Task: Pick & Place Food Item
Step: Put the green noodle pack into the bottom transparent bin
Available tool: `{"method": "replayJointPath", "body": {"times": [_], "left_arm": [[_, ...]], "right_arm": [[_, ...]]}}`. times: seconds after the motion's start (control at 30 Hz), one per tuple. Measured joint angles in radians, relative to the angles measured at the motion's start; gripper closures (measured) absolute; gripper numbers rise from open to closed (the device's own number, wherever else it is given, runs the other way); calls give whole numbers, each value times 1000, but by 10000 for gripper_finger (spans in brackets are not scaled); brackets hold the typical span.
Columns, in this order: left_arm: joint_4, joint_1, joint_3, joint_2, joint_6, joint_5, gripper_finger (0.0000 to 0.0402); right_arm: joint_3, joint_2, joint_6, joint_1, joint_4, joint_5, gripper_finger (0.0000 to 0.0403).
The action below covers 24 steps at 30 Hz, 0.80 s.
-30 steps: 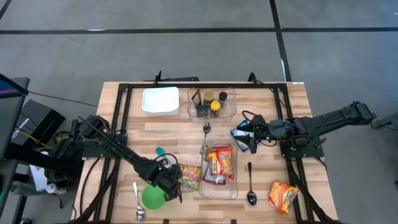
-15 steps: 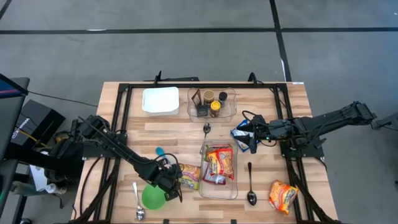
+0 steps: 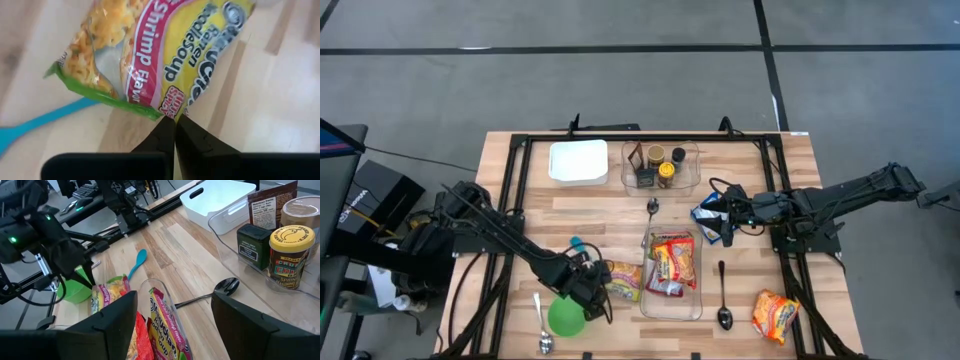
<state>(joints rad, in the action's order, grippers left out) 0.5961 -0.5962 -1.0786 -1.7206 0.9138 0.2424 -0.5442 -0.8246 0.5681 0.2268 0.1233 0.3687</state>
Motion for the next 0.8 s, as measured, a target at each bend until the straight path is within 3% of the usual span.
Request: {"method": "replayJointPath", "body": {"times": [0.47,0.8], "left_arm": [[18,-35,0,251,-32,281,401],[2,-35,0,342,-120,428,401]], "right_arm": [[0,0,0,0,1,0,154],[0,0,0,0,3,0,154]]}}
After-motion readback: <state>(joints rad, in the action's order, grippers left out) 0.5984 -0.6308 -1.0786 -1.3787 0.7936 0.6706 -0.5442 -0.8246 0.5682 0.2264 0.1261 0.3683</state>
